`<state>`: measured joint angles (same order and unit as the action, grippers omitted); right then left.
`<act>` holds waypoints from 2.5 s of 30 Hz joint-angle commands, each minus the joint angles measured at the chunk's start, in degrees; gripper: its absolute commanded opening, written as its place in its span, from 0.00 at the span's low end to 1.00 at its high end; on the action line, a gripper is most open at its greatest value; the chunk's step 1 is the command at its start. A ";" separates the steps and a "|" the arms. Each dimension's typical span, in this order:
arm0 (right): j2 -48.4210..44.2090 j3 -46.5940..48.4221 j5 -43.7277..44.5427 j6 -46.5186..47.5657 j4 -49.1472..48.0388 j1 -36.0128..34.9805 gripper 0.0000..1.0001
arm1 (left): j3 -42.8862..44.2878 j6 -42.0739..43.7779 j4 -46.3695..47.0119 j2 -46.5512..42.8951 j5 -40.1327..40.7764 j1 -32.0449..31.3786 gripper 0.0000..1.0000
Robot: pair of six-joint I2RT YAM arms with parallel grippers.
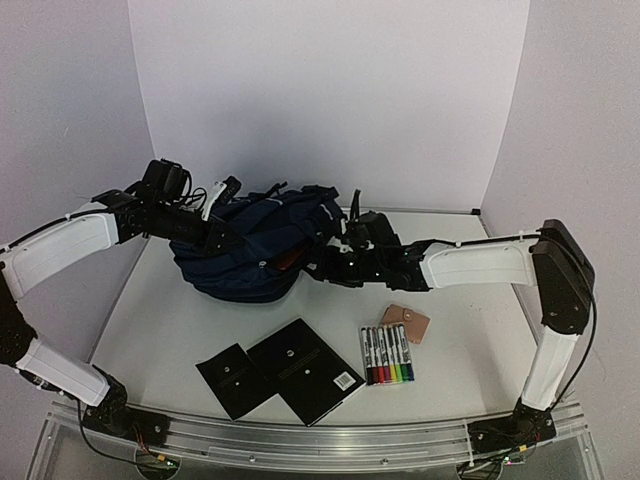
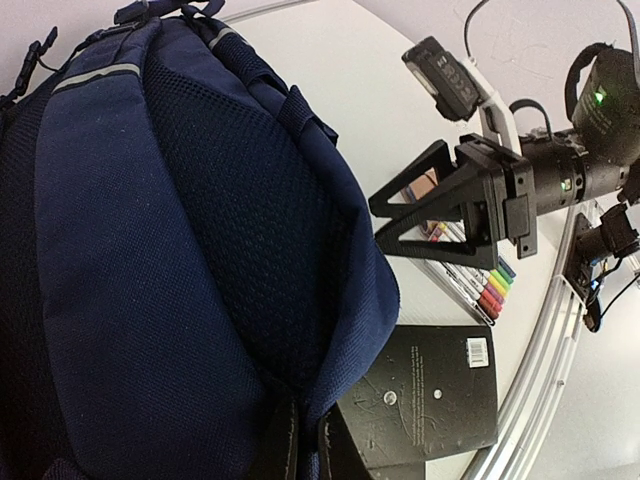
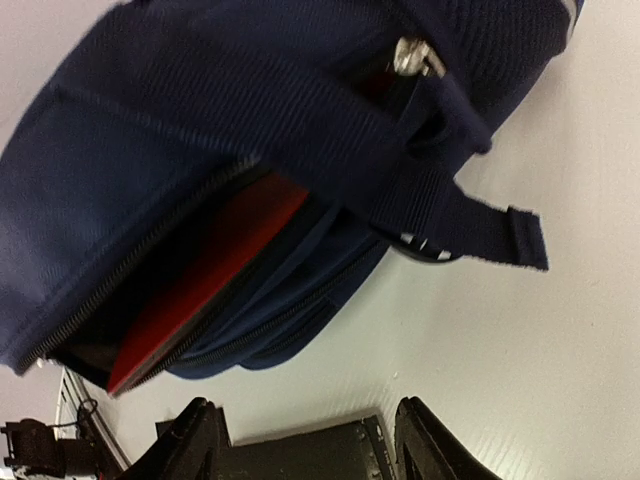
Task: Pack the student bag
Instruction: Adjust the student bag at the center of the board.
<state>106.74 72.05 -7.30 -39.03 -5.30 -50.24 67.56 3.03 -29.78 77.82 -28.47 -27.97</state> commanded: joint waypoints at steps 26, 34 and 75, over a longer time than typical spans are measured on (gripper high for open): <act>8.42 9.48 -0.07 -5.28 -8.41 2.58 0.31 | 4.93 -1.52 3.62 -3.73 -3.35 0.19 0.00; -0.87 9.86 3.65 -3.65 -8.93 2.56 0.00 | 8.47 -2.57 4.68 -3.49 2.86 0.19 0.00; -16.53 8.04 -9.21 11.14 6.63 -5.75 0.41 | 23.59 -14.28 13.87 12.22 -19.54 0.92 0.00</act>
<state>90.25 84.73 -16.33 -26.19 0.47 -52.29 86.67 -10.72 -23.01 89.28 -45.27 -27.22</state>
